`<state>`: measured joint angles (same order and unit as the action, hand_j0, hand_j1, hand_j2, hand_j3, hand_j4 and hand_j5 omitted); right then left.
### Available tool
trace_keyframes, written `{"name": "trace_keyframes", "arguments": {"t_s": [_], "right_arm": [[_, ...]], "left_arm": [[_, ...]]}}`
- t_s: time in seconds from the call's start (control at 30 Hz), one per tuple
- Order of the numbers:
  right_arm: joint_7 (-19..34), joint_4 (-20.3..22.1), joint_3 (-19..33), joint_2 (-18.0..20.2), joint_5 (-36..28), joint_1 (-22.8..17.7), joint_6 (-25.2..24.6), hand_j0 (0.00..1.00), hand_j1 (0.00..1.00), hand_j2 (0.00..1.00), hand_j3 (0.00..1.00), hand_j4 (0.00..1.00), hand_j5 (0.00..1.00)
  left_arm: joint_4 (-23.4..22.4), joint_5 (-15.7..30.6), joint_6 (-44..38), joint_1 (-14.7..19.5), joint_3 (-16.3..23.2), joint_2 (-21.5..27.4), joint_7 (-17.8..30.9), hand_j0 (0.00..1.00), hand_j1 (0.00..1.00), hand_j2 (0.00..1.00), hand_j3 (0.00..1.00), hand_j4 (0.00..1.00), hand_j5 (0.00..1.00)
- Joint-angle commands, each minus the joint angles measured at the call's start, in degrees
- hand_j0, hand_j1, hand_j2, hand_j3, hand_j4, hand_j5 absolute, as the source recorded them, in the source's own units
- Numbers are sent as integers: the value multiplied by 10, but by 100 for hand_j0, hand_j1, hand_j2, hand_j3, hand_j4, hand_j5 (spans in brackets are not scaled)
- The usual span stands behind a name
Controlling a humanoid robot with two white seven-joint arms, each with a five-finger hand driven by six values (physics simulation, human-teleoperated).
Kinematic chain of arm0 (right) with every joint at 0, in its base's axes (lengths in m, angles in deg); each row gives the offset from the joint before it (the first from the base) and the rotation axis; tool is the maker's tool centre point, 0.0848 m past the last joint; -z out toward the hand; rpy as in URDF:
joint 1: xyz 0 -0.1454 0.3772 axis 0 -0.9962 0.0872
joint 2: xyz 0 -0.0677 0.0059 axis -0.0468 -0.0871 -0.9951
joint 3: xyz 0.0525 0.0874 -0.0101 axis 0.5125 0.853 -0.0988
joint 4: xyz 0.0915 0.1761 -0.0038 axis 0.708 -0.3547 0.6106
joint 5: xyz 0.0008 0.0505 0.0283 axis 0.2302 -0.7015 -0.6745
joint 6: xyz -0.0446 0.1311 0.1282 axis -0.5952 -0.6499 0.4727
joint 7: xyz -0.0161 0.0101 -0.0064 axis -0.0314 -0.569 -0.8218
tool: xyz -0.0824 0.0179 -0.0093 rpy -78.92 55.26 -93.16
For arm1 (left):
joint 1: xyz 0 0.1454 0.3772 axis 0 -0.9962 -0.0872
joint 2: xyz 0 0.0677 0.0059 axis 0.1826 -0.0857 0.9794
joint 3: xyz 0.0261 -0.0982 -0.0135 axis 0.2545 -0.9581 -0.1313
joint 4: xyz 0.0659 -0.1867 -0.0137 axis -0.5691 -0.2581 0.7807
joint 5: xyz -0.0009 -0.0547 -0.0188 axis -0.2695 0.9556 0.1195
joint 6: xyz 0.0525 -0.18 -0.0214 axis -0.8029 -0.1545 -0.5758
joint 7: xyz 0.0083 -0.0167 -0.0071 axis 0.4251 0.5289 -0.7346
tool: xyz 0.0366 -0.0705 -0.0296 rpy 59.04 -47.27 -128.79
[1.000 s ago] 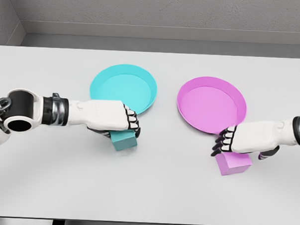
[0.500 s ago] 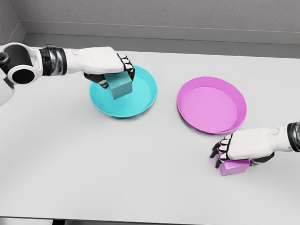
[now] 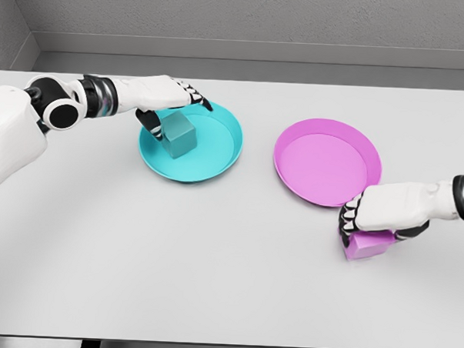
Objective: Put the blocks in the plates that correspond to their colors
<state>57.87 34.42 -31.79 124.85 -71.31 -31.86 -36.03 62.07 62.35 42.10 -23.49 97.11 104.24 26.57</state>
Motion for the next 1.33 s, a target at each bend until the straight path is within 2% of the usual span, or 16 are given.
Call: {"name": "trace_keyframes", "arguments": {"t_s": [0.0, 0.07, 0.13, 0.17, 0.23, 0.3, 0.37, 0.43, 0.53, 0.57, 0.63, 0.67, 0.7, 0.87, 1.0, 1.3], "right_arm": [[0, -4, 25, 0, -27, 0, -1, 62, 62, 62, 62, 62, 62], [0, -11, 28, 0, -33, 0, -1, 63, 63, 63, 63, 63, 63], [0, -18, 47, 0, -35, -1, -1, 63, 63, 63, 63, 63, 63], [0, -21, 53, 1, -46, -1, -1, 63, 63, 63, 63, 63, 63], [0, -33, 69, -1, -60, -1, -1, 63, 63, 63, 63, 63, 63], [0, -45, 86, -3, -82, -1, -1, 63, 63, 63, 63, 63, 63], [0, -76, 109, -31, -85, -1, -1, 64, 64, 64, 64, 64, 64], [0, -123, 131, -79, -86, 0, -1, 64, 64, 64, 64, 64, 64], [0, -185, 166, -111, -103, 3, -1, 67, 67, 67, 67, 67, 67], [0, -199, 172, -111, -103, 3, -1, 67, 67, 67, 67, 67, 67], [0, -201, 169, -111, -102, 0, -1, 82, 82, 82, 82, 82, 82], [0, -200, 168, -111, -102, 0, -1, 97, 97, 97, 97, 97, 97], [0, -200, 169, -108, -102, 0, -1, 100, 100, 100, 100, 100, 100], [0, -202, 173, -103, -103, 0, -1, 100, 100, 100, 100, 100, 100], [0, -266, 191, -89, -102, -2, -1, 100, 100, 100, 100, 100, 100], [0, -266, 198, -87, -100, -9, -1, 100, 100, 100, 100, 100, 100]], "left_arm": [[3, 4, 1, 0, -2, -1, -2, 100, 100, 100, 100, 100, 100], [7, 38, 32, 10, -7, 23, -3, 100, 100, 100, 100, 100, 100], [8, 79, 102, 10, -32, 63, -3, 100, 100, 100, 100, 100, 100], [7, 110, 105, 10, -37, 92, -2, 100, 100, 100, 100, 100, 100], [7, 139, 105, 10, -39, 134, -2, 100, 100, 100, 100, 100, 100], [6, 140, 105, 7, -39, 151, -2, 100, 100, 100, 100, 100, 100], [0, 140, 105, -3, -39, 160, -3, 100, 100, 100, 100, 100, 100], [6, 140, 105, -32, -39, 160, -2, 100, 100, 100, 100, 100, 100], [2, 139, 105, -69, -39, 159, -3, 100, 100, 100, 100, 100, 100], [4, 139, 105, -69, -39, 160, -3, 100, 100, 100, 100, 100, 100], [-1, 139, 105, -69, -39, 162, -3, 100, 100, 100, 100, 100, 100], [-1, 139, 105, -69, -39, 162, -3, 100, 100, 100, 100, 100, 100], [-2, 139, 105, -69, -40, 162, -3, 100, 100, 100, 100, 100, 100], [-2, 139, 105, -70, -40, 163, -3, 100, 100, 100, 100, 100, 100], [-2, 140, 105, -71, -40, 177, -4, 100, 100, 100, 100, 100, 100], [0, 141, 105, -83, -40, 175, -4, 100, 100, 100, 100, 100, 100]]}}
